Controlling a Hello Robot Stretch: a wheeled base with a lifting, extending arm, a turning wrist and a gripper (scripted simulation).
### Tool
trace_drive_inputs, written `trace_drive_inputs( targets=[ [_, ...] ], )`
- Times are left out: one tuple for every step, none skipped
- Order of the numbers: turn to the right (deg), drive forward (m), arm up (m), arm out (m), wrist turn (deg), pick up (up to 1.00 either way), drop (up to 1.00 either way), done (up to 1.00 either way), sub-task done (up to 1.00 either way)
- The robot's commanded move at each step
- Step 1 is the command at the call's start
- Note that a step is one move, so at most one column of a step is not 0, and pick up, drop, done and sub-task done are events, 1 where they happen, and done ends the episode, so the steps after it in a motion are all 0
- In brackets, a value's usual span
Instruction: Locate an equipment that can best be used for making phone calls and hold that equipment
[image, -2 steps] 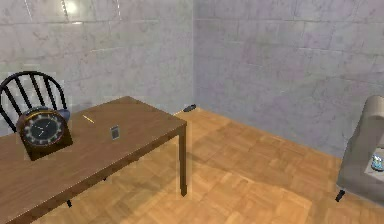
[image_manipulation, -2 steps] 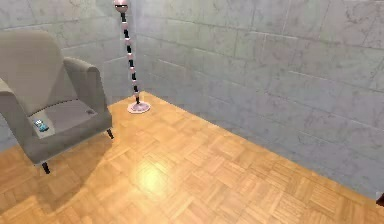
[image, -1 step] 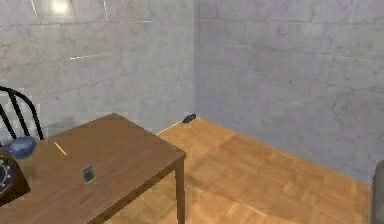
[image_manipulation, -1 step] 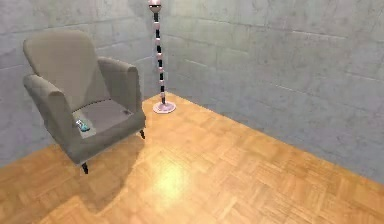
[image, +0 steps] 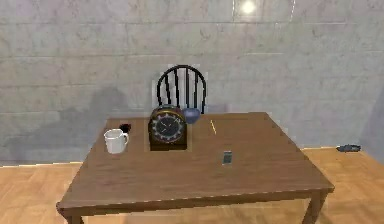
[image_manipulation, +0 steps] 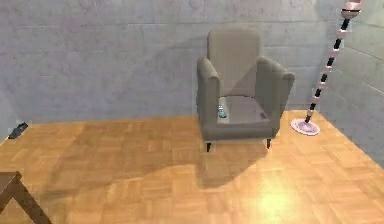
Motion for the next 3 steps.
trace_drive_inputs(
  targets=[
    [-45.0,0.00,0.00,0.00,0.0,0.00,0.00,0.00,0.00],
    [-45.0,0.00,0.00,0.00,0.0,0.00,0.00,0.00,0.00],
    [-18.0,0.00,0.00,0.00,0.0,0.00,0.00,0.00,0.00]
  ],
)
